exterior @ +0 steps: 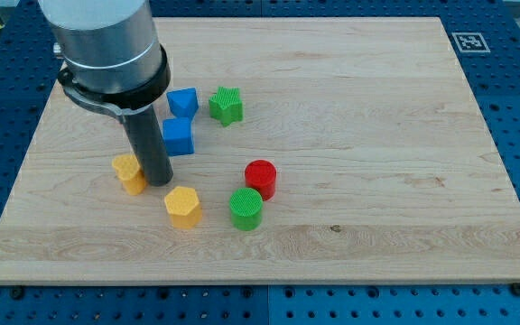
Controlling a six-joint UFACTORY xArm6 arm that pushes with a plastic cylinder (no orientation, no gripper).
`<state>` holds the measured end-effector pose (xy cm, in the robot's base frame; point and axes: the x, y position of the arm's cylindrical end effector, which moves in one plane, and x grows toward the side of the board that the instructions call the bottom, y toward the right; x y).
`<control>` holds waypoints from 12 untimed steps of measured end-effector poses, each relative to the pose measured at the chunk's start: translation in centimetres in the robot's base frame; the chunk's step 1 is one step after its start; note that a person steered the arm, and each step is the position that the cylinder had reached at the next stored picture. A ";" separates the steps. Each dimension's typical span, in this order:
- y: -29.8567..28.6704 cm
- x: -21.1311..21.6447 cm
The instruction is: Move the yellow hexagon to the bottom left of the yellow heart
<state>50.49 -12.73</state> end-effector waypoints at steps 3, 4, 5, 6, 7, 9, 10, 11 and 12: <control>5.0 0.0; 6.3 0.1; 6.4 2.0; 6.4 3.4; 6.4 3.4; 7.4 4.4; 7.4 4.7; 7.4 4.7; 7.4 4.7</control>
<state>55.22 -5.35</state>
